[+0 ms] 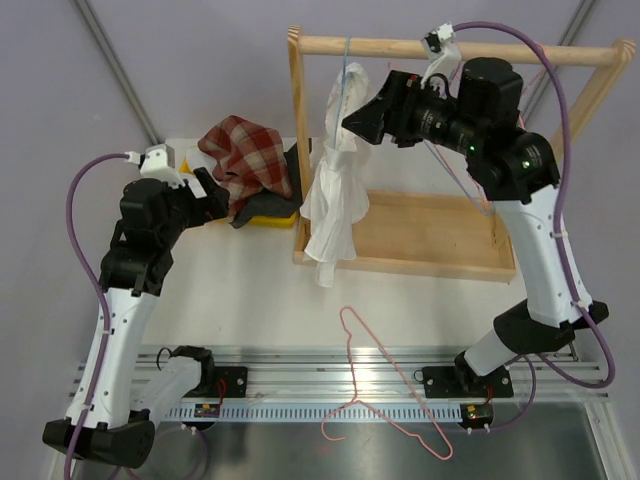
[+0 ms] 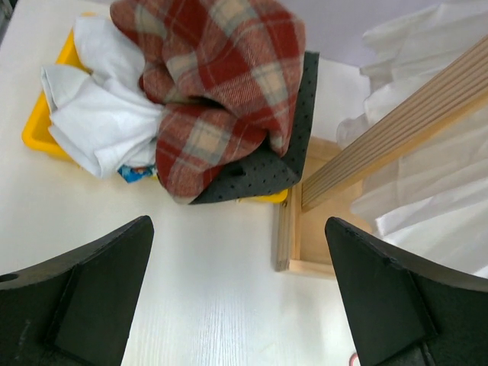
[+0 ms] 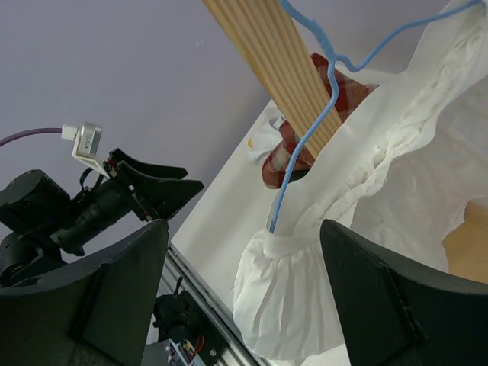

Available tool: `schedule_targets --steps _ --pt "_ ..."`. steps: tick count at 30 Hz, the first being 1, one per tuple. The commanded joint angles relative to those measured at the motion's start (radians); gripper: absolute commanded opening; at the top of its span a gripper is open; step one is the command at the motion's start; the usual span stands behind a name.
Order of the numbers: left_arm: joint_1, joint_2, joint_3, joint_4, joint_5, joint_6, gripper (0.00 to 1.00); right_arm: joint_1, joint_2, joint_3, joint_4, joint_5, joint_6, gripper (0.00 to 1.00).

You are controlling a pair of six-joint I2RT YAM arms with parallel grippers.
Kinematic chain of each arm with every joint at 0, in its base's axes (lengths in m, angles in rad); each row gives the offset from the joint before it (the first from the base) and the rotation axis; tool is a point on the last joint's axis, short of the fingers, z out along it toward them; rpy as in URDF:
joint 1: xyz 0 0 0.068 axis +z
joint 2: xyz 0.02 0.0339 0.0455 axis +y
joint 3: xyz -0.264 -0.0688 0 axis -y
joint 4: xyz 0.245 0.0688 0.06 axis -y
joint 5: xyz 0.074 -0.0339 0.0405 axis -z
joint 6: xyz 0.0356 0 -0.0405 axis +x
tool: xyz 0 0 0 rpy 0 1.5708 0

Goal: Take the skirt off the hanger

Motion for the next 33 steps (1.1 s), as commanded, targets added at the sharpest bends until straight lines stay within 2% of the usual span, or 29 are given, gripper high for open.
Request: schedule_targets --steps 1,7,10,13,15,17,18,20,21,24,28,33 --pt "-0.010 -0.034 -0.030 0.035 -0.003 -0.019 0.99 0.043 0.031 -0.015 0.092 0.034 0.019 0.87" --pt "-0.032 -0.071 -0.076 0.053 0.040 -0.044 0.99 0.084 0.088 -0.057 0.139 0.159 -0.007 0.82" --pt "-0.087 -0.094 -0.118 0.074 0.023 -0.058 0.99 0.093 0.096 -0.096 0.184 0.188 -0.001 0.81" --pt "-0.131 -0.112 -0.154 0.093 0.015 -0.073 0.99 0.101 0.096 -0.136 0.222 0.226 0.007 0.76" --pt "-0.156 -0.110 -0.164 0.098 0.015 -0.088 0.99 0.103 0.100 -0.158 0.245 0.251 0.014 0.69" --pt "-0.210 -0.115 -0.188 0.110 -0.013 -0.097 0.99 0.103 0.102 -0.169 0.256 0.268 0.024 0.60" --pt "-0.230 -0.118 -0.197 0.113 -0.027 -0.105 0.99 0.103 0.110 -0.167 0.258 0.277 0.022 0.47" --pt "-0.288 -0.121 -0.219 0.125 -0.075 -0.111 0.99 0.103 0.111 -0.170 0.262 0.283 0.030 0.33" --pt "-0.305 -0.120 -0.224 0.130 -0.084 -0.116 0.99 0.103 0.113 -0.170 0.262 0.289 0.030 0.20" --pt "-0.349 -0.112 -0.236 0.142 -0.119 -0.122 0.99 0.103 0.110 -0.152 0.255 0.306 0.025 0.00" --pt "-0.397 -0.106 -0.227 0.165 -0.127 -0.111 0.99 0.103 0.117 -0.075 0.213 0.311 -0.005 0.00" --pt "-0.480 -0.059 -0.127 0.251 -0.063 -0.030 0.99 0.103 0.130 0.086 0.106 0.315 -0.024 0.00"
